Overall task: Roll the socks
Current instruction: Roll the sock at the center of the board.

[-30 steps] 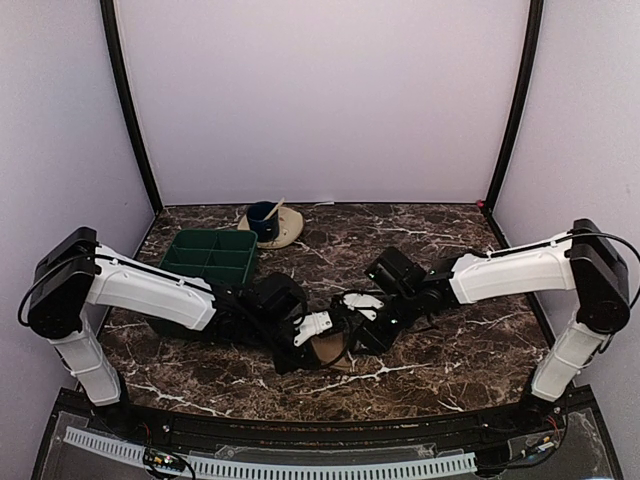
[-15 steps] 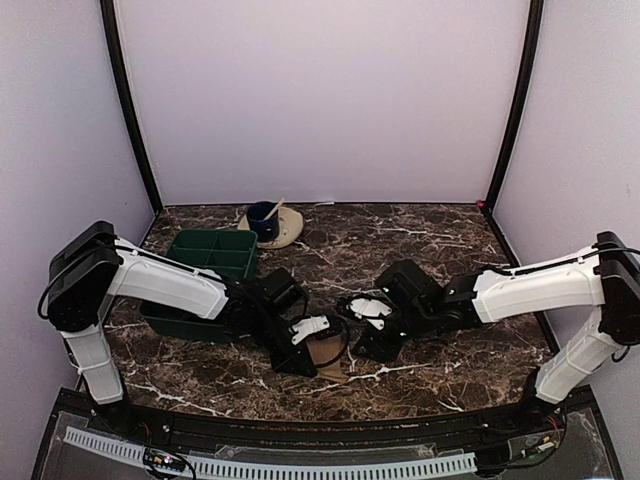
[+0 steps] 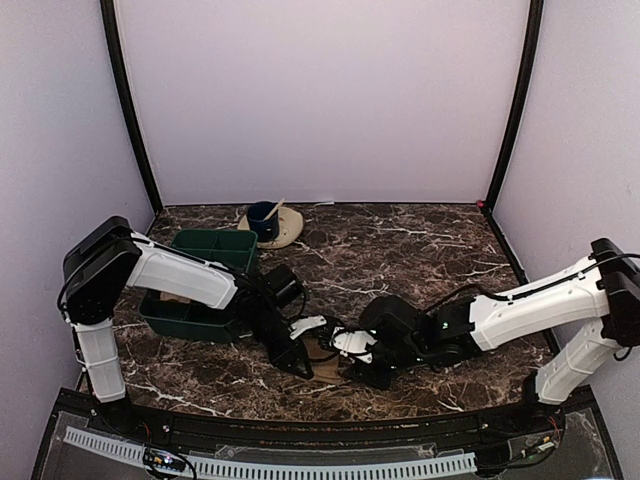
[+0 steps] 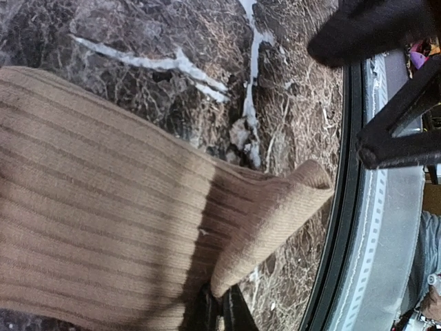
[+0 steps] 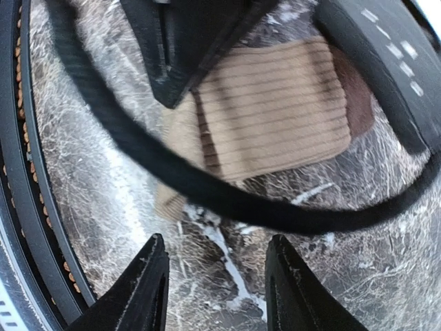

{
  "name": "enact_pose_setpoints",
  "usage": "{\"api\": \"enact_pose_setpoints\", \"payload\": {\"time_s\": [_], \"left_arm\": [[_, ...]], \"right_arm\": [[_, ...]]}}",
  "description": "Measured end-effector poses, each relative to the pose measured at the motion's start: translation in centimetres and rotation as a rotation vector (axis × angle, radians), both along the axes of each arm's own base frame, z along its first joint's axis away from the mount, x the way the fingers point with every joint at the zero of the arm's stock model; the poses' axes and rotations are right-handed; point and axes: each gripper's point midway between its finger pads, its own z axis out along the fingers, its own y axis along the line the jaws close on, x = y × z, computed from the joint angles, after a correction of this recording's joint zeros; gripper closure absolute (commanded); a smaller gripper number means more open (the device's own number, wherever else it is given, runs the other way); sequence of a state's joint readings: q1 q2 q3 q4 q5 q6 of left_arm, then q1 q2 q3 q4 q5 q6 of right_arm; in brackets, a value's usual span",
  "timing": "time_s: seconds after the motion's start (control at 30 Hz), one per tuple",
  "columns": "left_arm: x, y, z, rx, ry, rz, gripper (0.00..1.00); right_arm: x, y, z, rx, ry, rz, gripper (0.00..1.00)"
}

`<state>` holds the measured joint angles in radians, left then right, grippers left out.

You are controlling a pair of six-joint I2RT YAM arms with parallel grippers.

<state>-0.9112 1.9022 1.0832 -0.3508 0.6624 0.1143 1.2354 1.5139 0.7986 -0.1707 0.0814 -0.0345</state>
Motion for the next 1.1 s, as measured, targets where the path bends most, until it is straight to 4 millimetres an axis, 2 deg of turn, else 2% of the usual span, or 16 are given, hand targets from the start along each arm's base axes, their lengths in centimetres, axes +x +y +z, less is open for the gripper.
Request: {"api": "enact_pose_setpoints", "payload": {"time_s": [0.5,0.73,1.1], "left_arm": [[-0.2,0.0,-0.1,0.005,0.079,-0.019,0.96],[-0.3,0.1,-0.1,0.000,0.111,-0.025,0.97],[-0.4,0.1,-0.2,-0.002,0.149,-0.032,0.97]], "right_arm": [[-2.7,4.0,-0.2,-0.036,-0.091,0.159,0.61],[-3.5,4.8,-0.4,-0.045,-0.099,0.200,0.63],[-3.6,4.9,-2.3,-0.094,-0.099,0.222,0.64]]}}
